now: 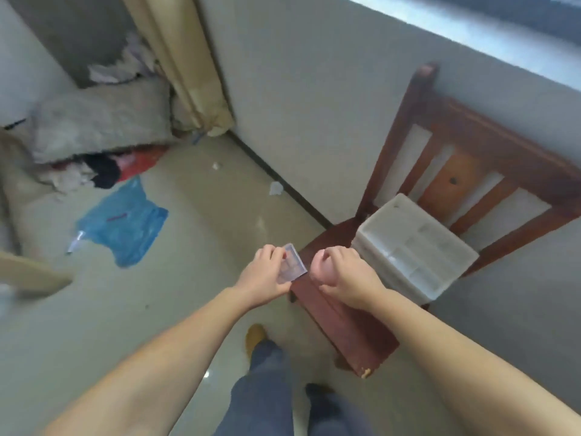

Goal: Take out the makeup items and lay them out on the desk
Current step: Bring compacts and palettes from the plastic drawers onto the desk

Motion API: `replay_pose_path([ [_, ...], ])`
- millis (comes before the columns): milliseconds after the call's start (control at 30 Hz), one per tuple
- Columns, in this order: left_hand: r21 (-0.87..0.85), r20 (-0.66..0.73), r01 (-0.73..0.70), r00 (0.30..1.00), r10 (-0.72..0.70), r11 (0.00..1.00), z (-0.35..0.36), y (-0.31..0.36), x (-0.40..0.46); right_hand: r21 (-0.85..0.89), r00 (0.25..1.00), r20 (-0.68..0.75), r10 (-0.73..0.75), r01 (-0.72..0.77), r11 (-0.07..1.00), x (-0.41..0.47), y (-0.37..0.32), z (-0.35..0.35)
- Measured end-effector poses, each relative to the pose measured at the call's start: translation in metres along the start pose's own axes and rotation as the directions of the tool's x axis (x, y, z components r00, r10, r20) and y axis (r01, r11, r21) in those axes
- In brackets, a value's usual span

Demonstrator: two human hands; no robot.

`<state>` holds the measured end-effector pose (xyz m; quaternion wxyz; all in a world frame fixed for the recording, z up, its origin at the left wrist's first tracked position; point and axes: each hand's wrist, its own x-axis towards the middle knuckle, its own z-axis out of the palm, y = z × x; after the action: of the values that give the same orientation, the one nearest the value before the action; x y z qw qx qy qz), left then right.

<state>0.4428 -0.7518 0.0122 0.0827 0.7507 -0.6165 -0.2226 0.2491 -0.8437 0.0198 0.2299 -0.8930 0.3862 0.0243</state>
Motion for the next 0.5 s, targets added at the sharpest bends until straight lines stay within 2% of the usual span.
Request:
replay_pose_path([
  [100, -0.063, -0.109, 0.172, 0.978, -0.178, 0.983, -0.011, -0.022, -0.069, -0.11, 0.98, 0.067, -0.187, 0.194, 0.975, 0.003, -0.048, -0.003],
  [200, -0.126, -0.218, 0.326, 0.912, -0.347, 0.937, -0.025, -0.051, -0.146, -0.184, 0.917, 0.136, -0.376, 0.396, 0.9, 0.005, -0.113, 0.003],
  [367, -0.228, -0.344, 0.543, 0.732, -0.588, 0.808, -0.039, -0.102, -0.283, -0.227, 0.749, 0.228, -0.622, 0.662, 0.714, -0.006, -0.247, 0.039],
  [500, -0.309, -0.376, 0.67, 0.565, -0.734, 0.674, -0.024, -0.135, -0.416, -0.243, 0.564, 0.346, -0.75, 0.826, 0.509, -0.048, -0.362, 0.097],
])
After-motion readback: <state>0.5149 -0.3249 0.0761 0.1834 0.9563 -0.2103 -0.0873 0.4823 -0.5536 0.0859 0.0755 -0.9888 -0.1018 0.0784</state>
